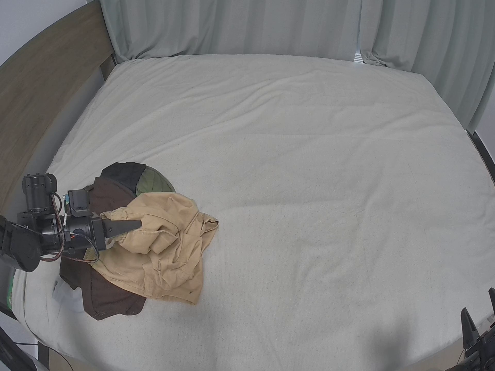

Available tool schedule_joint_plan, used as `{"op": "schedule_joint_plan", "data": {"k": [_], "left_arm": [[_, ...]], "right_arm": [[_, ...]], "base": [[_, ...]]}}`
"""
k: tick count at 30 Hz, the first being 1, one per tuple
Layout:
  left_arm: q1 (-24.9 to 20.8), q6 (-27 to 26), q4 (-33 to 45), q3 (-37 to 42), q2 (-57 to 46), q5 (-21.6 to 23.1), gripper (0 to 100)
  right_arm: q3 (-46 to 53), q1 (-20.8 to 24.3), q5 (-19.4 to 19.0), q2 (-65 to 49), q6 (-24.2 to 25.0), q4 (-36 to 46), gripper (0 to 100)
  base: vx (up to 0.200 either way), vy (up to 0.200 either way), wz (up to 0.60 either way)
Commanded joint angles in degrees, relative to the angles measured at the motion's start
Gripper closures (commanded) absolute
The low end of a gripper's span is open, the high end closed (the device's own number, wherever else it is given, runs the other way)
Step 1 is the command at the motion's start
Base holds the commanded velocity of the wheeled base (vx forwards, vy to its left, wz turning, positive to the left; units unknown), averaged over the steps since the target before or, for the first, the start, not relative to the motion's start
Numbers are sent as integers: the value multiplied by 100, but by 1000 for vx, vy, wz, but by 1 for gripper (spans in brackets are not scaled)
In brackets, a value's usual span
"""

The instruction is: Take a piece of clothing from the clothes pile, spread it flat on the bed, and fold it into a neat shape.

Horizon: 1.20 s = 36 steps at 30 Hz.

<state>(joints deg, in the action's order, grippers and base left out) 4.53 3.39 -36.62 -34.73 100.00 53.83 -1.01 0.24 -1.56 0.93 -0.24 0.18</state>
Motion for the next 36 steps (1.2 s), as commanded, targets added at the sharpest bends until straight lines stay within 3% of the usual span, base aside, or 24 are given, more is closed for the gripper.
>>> {"op": "schedule_joint_plan", "data": {"k": [1, 7, 15, 20, 26, 30, 32, 36], "left_arm": [[-163, 206, -21, 10, -174, -180, 100], [-445, 1190, -135, 10, -420, -611, 100], [-717, 1296, -407, 142, -569, -699, 100], [-1095, 2289, -425, 168, -886, -795, 100], [-1201, 3186, -759, 168, -1061, -831, 100], [-1394, 3897, -1251, 177, -1123, -1270, 100], [-1631, 4372, -1611, 168, -1114, -1727, 100], [-1965, 4864, -2121, 168, -1079, -2219, 100]], "right_arm": [[92, 2, -2, -57, -2, -1, 0], [92, 2, -2, -57, -2, -1, 0], [92, 2, -2, -57, -2, -1, 0], [92, 2, -2, -57, -2, -1, 0], [92, 2, -2, -57, -2, -1, 0], [92, 2, -2, -57, -11, -1, 0], [92, 2, -2, -57, -2, -1, 0], [92, 2, -2, -57, -2, -1, 0]], "base": [[0, 0, 0], [0, 0, 0], [0, 0, 0], [0, 0, 0], [0, 0, 0], [0, 0, 0], [0, 0, 0], [0, 0, 0]]}}
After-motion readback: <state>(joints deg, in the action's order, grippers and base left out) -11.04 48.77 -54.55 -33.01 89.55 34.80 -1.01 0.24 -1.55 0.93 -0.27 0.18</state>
